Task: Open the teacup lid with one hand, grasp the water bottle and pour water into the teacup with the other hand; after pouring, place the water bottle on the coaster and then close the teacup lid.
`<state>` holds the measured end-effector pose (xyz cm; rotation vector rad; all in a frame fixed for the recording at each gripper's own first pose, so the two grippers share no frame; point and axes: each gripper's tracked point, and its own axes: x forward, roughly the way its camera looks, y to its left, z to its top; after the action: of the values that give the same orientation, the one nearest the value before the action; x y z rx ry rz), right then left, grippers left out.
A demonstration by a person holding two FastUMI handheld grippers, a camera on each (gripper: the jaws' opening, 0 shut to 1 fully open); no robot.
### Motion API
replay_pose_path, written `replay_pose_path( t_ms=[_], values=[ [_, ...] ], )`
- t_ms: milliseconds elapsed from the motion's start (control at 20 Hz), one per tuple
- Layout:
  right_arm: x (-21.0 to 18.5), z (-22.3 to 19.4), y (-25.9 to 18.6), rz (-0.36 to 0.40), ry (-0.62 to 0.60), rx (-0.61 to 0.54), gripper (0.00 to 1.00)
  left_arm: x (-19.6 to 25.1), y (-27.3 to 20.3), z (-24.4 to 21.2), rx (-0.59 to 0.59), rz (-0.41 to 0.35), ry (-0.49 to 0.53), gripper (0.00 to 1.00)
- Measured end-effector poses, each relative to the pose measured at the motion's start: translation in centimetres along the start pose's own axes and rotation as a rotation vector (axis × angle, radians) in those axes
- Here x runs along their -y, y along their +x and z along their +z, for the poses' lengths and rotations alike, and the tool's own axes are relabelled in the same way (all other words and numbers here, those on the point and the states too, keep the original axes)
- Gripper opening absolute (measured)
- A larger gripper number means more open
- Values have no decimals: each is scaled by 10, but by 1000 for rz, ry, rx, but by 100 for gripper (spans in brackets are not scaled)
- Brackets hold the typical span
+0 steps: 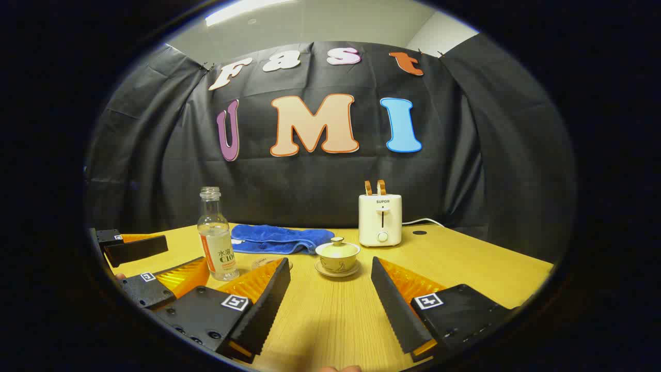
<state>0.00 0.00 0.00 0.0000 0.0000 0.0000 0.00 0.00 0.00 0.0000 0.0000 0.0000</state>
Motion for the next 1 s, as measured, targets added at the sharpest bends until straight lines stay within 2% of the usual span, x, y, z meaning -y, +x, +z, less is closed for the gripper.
replay_pose_path(
  t_ms=[150, 350, 400, 500, 850, 950, 1000],
  values=[
    [0, 1, 0, 3, -2, 4, 100, -5, 0, 1, 3, 16, -10, 96],
    [0, 1, 0, 3, -2, 3, 100, -14, 2, -1, 3, 37, -171, 96],
    [1, 2, 0, 4, -2, 4, 99, -12, 1, -1, 7, 34, -137, 97],
    [0, 2, 0, 4, -2, 4, 99, -11, 3, 1, 11, 18, -156, 94],
    [0, 2, -1, 4, -2, 3, 100, -11, 2, -1, 9, 16, -151, 94],
    [0, 2, -1, 4, -2, 3, 96, -11, 2, 0, 14, 17, -153, 94],
    [0, 2, -1, 4, -2, 4, 100, -11, 2, 0, 8, 16, -150, 94]
  ],
)
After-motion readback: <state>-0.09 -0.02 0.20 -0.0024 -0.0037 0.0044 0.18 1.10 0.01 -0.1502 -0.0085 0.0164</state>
